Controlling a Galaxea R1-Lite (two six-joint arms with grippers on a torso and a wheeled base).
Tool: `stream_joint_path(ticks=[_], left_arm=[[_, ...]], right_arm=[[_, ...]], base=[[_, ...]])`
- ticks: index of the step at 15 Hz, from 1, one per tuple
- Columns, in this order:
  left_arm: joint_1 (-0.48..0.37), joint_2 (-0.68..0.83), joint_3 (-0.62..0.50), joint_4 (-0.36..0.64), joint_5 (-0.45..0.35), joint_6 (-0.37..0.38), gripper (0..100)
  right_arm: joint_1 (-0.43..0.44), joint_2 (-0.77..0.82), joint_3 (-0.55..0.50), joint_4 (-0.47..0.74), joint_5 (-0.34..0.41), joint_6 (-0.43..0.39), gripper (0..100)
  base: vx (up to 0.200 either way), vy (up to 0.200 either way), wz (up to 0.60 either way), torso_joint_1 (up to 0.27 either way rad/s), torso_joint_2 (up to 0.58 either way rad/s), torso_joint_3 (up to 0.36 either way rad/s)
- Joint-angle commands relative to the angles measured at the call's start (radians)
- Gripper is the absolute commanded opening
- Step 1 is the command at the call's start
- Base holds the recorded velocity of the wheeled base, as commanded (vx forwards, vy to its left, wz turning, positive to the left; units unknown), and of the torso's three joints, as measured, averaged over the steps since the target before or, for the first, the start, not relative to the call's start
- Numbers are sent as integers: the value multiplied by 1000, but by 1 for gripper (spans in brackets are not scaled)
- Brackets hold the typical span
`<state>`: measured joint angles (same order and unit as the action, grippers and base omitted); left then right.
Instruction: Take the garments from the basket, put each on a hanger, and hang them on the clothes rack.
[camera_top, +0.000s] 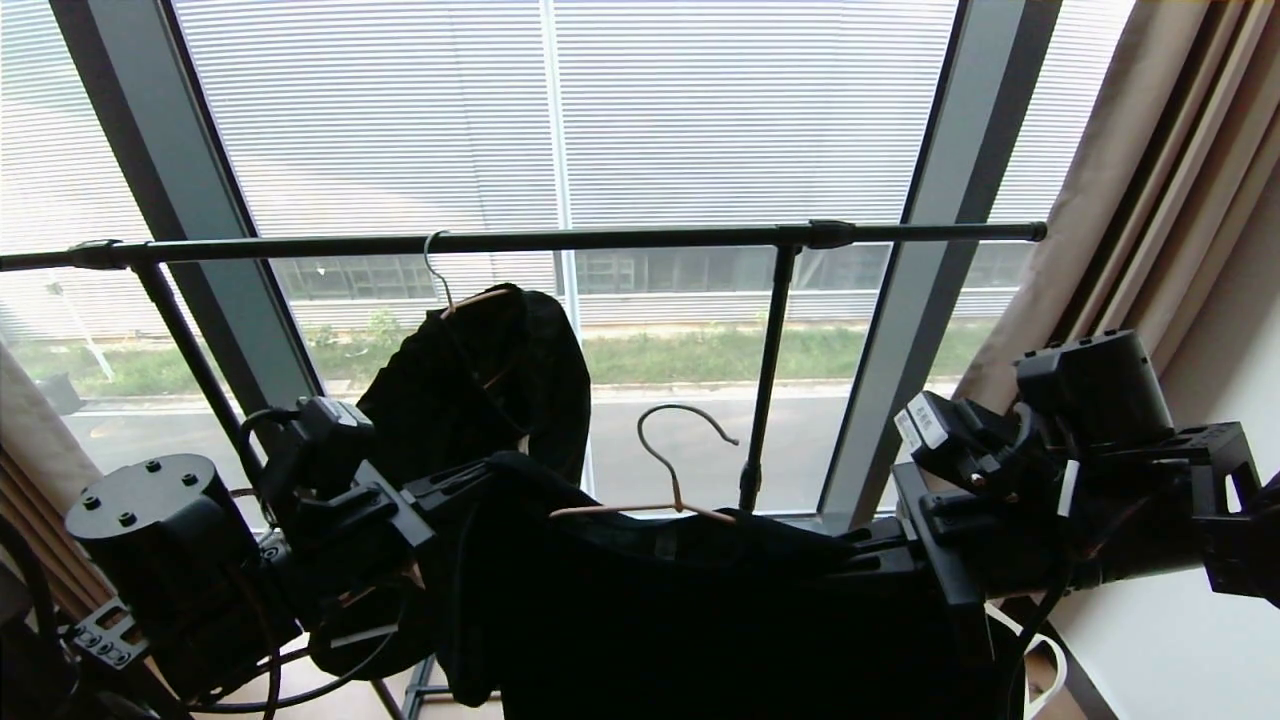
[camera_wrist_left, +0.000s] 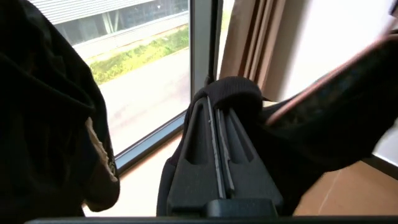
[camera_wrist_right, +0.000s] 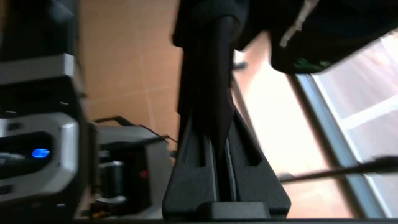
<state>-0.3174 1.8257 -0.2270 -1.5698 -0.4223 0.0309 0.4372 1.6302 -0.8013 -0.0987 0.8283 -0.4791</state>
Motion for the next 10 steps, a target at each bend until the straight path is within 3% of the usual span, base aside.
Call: stream_joint_path(ticks=[1,7,10], left_arm=[[8,3,-20,-1,-7,-2,0],[-32,1,-35,-1,-69,-2,0],[-104,-5,-35,-1,-70,-2,0]], right_arm=[[-3,-9,5,1,6,2,0],[14,45,13,-47,12,20,0],[24,74,42,-179,11,134,0]], base=[[0,0,0,0,0,0],[0,0,0,0,0,0],[0,0,0,0,0,0]])
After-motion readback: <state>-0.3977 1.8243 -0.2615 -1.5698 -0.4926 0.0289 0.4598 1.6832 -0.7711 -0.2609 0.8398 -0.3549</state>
